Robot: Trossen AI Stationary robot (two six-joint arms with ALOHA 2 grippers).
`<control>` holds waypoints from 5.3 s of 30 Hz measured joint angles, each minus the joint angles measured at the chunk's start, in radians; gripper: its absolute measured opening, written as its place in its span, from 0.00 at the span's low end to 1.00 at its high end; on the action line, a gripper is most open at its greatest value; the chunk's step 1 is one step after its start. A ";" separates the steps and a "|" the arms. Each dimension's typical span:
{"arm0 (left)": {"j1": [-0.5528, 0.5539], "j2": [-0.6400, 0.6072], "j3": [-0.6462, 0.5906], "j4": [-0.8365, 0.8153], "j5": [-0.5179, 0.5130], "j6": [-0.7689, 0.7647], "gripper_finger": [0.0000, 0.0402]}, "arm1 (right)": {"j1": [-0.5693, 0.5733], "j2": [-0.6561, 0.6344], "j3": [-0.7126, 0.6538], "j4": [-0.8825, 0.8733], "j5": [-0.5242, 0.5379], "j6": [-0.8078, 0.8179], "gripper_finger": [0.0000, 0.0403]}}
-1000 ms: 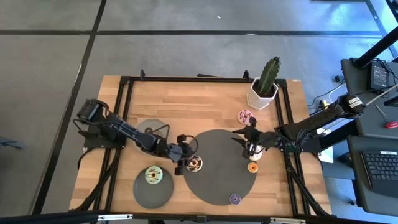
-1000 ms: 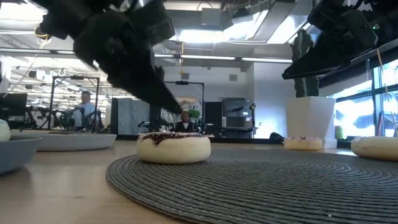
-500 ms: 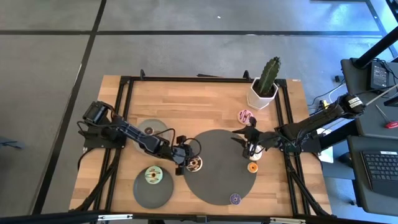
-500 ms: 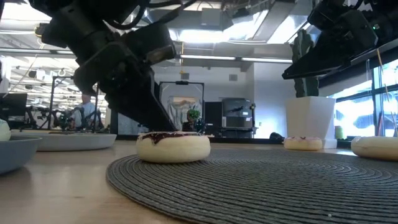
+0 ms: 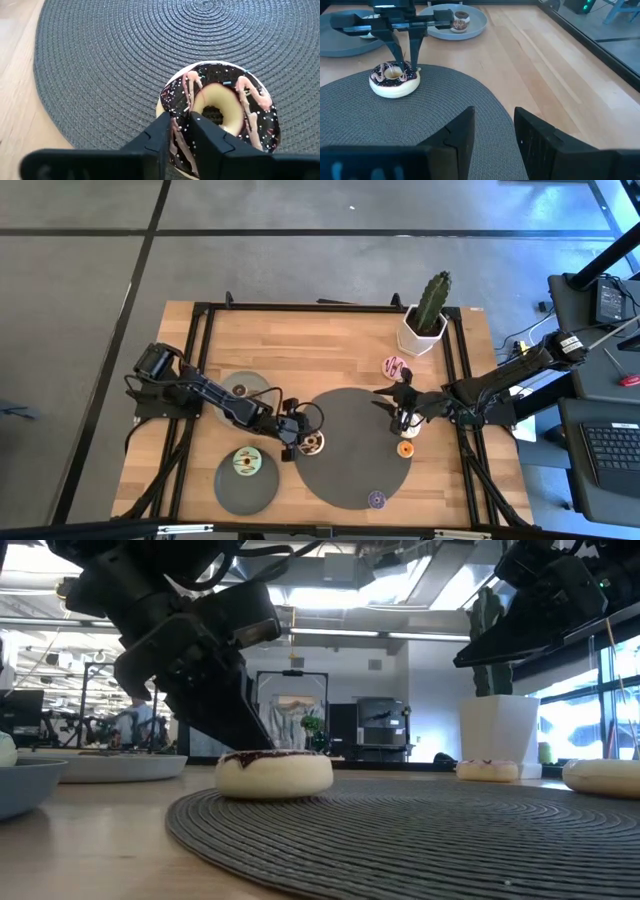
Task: Pick & Place donuts
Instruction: Put the large black donut on the black plate, then put the large purple donut on the black plate
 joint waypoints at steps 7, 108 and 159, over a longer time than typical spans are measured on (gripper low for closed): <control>0.000 -0.034 0.021 -0.012 0.001 -0.001 0.02 | 0.000 0.000 0.000 0.000 0.000 -0.003 0.35; -0.024 -0.330 0.100 -0.559 -0.168 -0.307 0.38 | -0.536 0.237 0.038 -0.404 -0.219 0.132 0.32; -0.027 -0.329 0.100 -0.559 -0.138 -0.332 0.36 | -0.030 0.909 0.803 -0.342 -0.317 -0.288 0.18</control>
